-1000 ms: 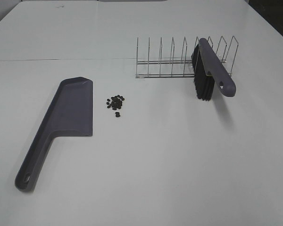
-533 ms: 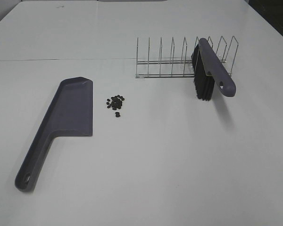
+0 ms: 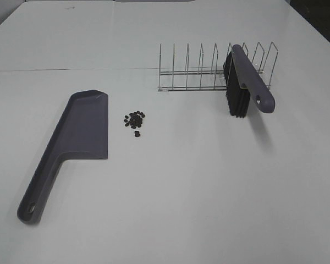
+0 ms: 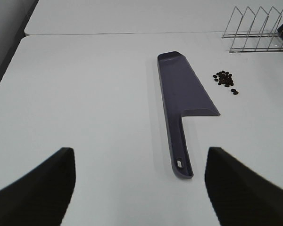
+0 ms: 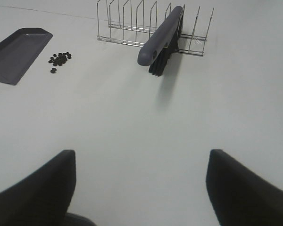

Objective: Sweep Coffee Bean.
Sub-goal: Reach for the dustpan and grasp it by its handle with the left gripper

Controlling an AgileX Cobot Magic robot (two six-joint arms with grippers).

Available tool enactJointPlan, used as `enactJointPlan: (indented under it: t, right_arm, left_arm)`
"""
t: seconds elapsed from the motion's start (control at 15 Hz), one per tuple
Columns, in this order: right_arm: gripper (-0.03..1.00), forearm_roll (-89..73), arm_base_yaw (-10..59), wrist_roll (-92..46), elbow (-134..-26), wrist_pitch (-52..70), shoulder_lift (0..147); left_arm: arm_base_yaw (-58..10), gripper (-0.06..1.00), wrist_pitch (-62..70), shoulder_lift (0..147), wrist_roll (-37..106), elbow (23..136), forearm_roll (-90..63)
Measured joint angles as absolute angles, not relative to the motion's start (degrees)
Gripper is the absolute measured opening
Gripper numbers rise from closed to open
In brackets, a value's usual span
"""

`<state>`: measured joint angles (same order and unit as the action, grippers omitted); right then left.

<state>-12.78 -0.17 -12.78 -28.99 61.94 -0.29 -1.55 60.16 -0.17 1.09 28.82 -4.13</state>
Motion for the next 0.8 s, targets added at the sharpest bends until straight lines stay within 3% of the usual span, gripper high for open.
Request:
enactJointPlan:
  t: [0.8]
  right_arm:
    - [0.68,-12.78,-0.17,-12.78,-28.99,61.94,-0.29]
  left_arm:
    - [-1.55,0.72,60.16,-0.17,1.09,28.82,-4.13]
